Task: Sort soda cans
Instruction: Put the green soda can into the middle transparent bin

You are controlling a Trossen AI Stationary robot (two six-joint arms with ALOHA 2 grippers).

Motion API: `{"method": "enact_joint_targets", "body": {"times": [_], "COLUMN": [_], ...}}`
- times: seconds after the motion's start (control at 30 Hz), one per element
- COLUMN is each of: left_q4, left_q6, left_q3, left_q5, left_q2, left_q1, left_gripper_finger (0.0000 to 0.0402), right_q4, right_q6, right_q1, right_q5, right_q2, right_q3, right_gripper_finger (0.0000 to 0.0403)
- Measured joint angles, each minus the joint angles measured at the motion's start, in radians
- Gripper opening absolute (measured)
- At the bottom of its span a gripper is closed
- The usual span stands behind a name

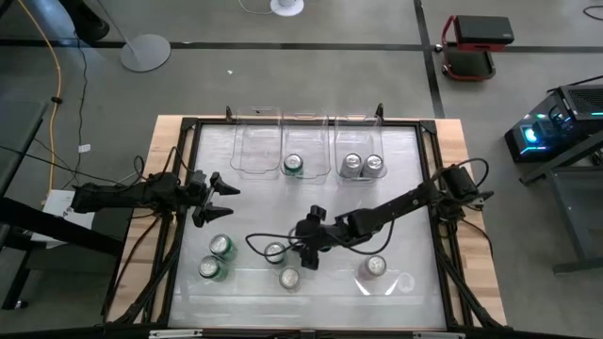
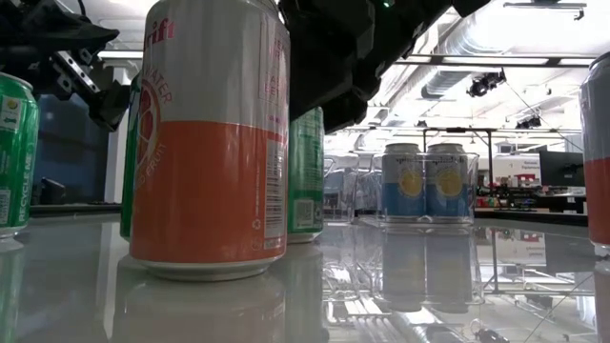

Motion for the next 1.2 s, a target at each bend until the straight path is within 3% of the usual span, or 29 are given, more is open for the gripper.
{"method": "enact_joint_targets", "body": {"times": [0.27, 0.47, 0.63, 0.83, 1.03, 1.2], "left_q4": [0.000, 0.000, 0.000, 0.000, 0.000, 0.000], "left_q6": [0.000, 0.001, 0.001, 0.001, 0.027, 0.074], "left_q3": [0.000, 0.000, 0.000, 0.000, 0.000, 0.000], "left_q5": [0.000, 0.000, 0.000, 0.000, 0.000, 0.000], "left_q2": [0.000, 0.000, 0.000, 0.000, 0.000, 0.000], "left_q1": [0.000, 0.000, 0.000, 0.000, 0.000, 0.000], "left_gripper_finger": [0.0360, 0.0360, 0.0360, 0.0360, 0.0360, 0.0360], "right_q4": [-0.092, -0.155, -0.202, -0.228, -0.214, -0.218], "right_q6": [-0.132, -0.347, -0.448, -0.525, -0.564, -0.578], "right_q1": [-0.039, -0.181, -0.363, -0.542, -0.638, -0.658], "right_q5": [0.105, 0.101, -0.058, -0.271, -0.402, -0.428], "right_q2": [-0.165, -0.352, -0.403, -0.341, -0.266, -0.198], "right_q3": [-0.002, 0.002, 0.002, 0.000, 0.001, 0.000], "right_gripper_finger": [0.0289, 0.0289, 0.0289, 0.0289, 0.0289, 0.0289]}}
